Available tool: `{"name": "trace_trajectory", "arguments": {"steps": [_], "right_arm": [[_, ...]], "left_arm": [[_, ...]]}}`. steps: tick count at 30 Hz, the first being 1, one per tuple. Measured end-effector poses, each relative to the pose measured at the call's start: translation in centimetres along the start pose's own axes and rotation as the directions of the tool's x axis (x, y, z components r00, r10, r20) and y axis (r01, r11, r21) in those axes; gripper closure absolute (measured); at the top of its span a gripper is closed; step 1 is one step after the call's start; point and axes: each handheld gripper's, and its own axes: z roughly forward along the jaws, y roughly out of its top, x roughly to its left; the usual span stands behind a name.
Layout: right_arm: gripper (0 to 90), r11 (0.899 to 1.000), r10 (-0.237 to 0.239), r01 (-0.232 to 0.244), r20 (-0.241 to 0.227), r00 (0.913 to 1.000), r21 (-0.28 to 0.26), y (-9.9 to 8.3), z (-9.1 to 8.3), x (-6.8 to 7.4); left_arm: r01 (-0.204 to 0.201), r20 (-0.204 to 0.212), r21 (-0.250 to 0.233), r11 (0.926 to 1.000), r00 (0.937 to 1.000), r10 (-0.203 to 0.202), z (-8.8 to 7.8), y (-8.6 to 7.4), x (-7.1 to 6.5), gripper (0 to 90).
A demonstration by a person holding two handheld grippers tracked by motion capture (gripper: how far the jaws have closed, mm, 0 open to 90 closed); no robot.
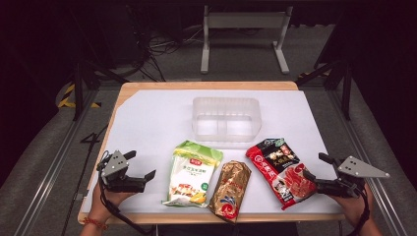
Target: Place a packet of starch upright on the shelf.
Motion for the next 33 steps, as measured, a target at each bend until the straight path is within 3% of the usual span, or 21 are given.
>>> {"name": "trace_trajectory", "arguments": {"steps": [2,7,14,21,25,28,33], "right_arm": [[18.6,1.000,-0.004,0.004,-0.002,1.0000,0.006,-0.1,0.1,0.0],[18.6,1.000,-0.011,0.011,-0.002,0.9999,0.008,0.1,0.3,0.2],[18.7,0.999,-0.029,0.029,-0.007,0.9996,0.023,0.2,0.6,0.7],[18.7,0.999,-0.021,0.022,-0.014,0.9997,0.030,0.0,0.7,0.6],[18.7,0.999,-0.024,0.024,-0.016,0.9996,0.032,0.0,0.7,0.7],[18.7,0.999,-0.028,0.029,-0.022,0.9994,0.037,0.0,0.8,0.9],[18.6,0.999,-0.027,0.028,-0.033,0.9991,0.045,0.0,1.0,1.0]], "left_arm": [[0.018,0.011,0.007,0.9998,0.9998,-0.018,0.0,-0.1,0.2,6.0],[0.033,0.097,0.011,0.9994,0.9947,-0.034,-0.2,-0.5,0.3,16.0],[0.038,0.132,0.027,0.9989,0.9904,-0.041,0.0,-0.2,0.2,17.6],[0.032,0.164,0.065,0.9974,0.9855,-0.043,1.3,0.5,-0.5,15.0],[0.037,0.197,0.099,0.9944,0.9788,-0.056,2.5,0.8,-0.8,15.4],[0.057,0.239,0.146,0.9877,0.9666,-0.091,3.8,1.1,-0.7,13.7],[0.095,0.288,0.171,0.9807,0.9469,-0.142,5.4,1.7,-0.4,11.2]]}}
